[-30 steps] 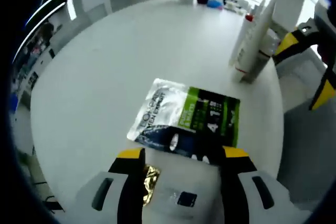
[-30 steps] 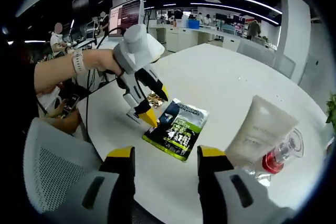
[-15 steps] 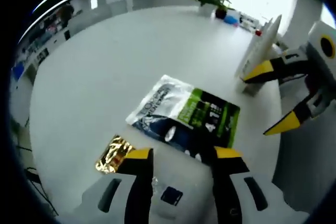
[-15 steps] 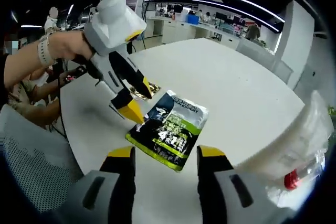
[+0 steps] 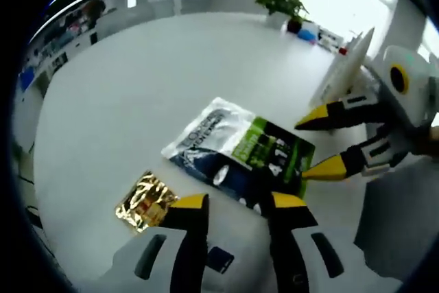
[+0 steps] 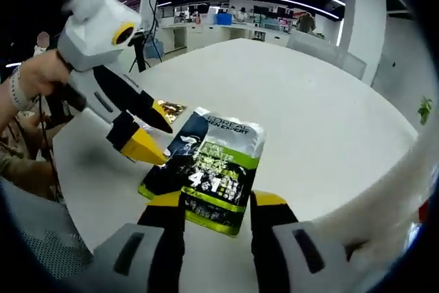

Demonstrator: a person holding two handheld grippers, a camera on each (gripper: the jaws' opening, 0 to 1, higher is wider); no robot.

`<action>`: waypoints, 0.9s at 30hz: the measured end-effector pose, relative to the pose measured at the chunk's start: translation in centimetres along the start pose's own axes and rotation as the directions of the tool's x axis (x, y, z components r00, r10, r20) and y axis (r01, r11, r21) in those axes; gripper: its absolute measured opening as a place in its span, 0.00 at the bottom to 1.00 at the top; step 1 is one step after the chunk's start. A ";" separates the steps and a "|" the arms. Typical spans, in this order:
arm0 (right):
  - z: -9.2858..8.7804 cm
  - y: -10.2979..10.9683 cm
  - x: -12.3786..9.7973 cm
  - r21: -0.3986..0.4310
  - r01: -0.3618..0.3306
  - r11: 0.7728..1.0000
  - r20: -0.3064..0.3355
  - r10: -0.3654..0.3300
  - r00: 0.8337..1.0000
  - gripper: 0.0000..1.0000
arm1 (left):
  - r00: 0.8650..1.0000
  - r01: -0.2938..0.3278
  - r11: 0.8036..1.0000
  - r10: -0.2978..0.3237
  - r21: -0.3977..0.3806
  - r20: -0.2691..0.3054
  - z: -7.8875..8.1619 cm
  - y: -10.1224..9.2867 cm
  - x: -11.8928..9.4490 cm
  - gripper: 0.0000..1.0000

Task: Arrange the skincare products in the storage area until every visible bottle or jar stands upright without overlapping.

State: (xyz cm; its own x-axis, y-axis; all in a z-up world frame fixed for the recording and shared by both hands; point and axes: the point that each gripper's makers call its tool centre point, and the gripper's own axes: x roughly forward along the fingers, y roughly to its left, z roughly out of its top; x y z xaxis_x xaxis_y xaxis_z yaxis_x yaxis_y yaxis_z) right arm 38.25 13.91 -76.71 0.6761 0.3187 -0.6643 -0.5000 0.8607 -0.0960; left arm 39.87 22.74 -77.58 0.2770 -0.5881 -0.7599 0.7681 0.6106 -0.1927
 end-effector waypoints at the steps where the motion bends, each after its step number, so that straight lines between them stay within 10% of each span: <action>1: -0.2 0.0 0.1 0.007 -0.007 1.000 -0.007 0.007 1.000 0.39 | 1.000 0.000 1.000 0.000 -0.005 0.001 0.0 0.0 0.0 0.30; 27: -1.5 -0.9 0.8 0.049 -0.012 0.999 -0.033 0.013 0.999 0.04 | 0.999 0.017 0.997 -0.013 -0.069 0.047 0.3 0.1 1.0 0.01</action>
State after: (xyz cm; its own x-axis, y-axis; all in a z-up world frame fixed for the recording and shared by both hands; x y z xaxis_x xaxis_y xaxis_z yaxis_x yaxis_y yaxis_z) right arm 38.42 12.79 -78.25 0.6513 0.3170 -0.6894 -0.4807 0.8753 -0.0516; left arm 40.43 22.04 -78.16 0.2933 -0.6204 -0.7273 0.7311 0.6358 -0.2475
